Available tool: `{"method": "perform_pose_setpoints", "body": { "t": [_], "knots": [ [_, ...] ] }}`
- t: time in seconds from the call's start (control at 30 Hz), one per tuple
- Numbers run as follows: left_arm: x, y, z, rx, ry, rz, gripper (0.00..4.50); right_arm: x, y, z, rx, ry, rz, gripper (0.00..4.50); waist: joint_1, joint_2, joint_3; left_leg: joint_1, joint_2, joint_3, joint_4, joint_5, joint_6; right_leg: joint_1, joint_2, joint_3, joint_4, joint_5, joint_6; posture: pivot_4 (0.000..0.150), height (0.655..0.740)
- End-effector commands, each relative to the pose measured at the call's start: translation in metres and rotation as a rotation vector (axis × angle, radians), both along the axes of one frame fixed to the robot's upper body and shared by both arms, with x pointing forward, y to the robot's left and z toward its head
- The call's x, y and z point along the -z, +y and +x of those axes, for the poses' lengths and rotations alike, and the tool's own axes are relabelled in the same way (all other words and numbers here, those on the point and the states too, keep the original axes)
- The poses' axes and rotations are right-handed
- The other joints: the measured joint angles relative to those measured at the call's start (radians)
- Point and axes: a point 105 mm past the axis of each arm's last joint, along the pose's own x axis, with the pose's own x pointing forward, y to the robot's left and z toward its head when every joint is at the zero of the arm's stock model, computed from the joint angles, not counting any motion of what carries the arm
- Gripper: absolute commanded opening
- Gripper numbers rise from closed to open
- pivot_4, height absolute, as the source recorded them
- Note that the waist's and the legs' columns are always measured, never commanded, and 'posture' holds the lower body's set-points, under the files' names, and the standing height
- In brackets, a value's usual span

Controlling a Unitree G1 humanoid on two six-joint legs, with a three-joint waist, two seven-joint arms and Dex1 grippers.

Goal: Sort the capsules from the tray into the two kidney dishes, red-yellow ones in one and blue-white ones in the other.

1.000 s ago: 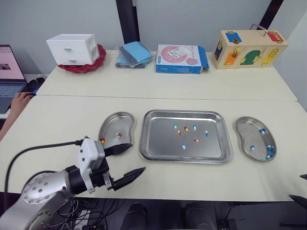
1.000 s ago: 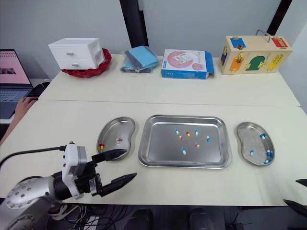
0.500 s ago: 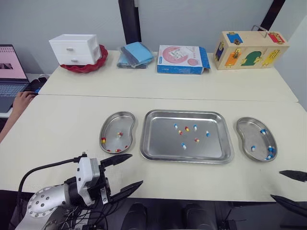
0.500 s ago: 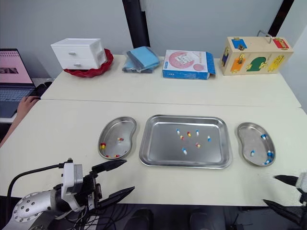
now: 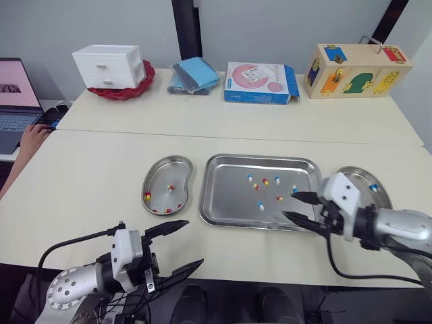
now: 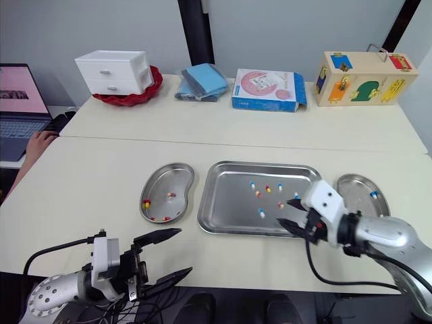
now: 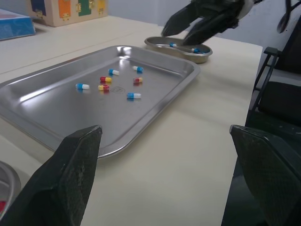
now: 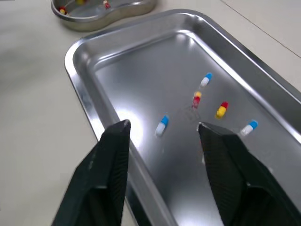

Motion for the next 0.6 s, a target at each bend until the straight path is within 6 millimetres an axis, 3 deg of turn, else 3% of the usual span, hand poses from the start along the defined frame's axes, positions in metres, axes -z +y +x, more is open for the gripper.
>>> {"method": "perform_pose_setpoints", "body": {
  "t": [0.03,0.33,0.6],
  "knots": [
    [0.0,-0.003,-0.001,0.015,-0.034,-0.002,4.5,0.011,0.013,0.017,0.043,0.019,-0.056,2.21,-0.002,0.0,0.0,0.0,0.0,0.0,0.0,0.0,0.0,0.0,0.0,0.0,0.0,0.0,0.0,0.15,0.7337],
    [0.009,-0.005,-0.003,0.023,-0.045,-0.005,4.5,0.03,0.037,0.041,0.058,0.091,-0.121,2.21,-0.001,0.001,0.0,-0.001,0.0,0.0,0.0,0.0,0.0,-0.002,0.0,0.0,0.001,0.0,0.0,0.15,0.7337],
    [0.01,-0.005,-0.003,0.025,-0.057,-0.009,4.5,0.043,0.039,0.047,0.056,0.112,-0.185,2.21,-0.002,0.001,0.0,-0.001,0.0,0.0,0.0,0.0,0.0,-0.002,0.0,0.0,0.001,0.0,0.0,0.15,0.7337]
  ]
}}
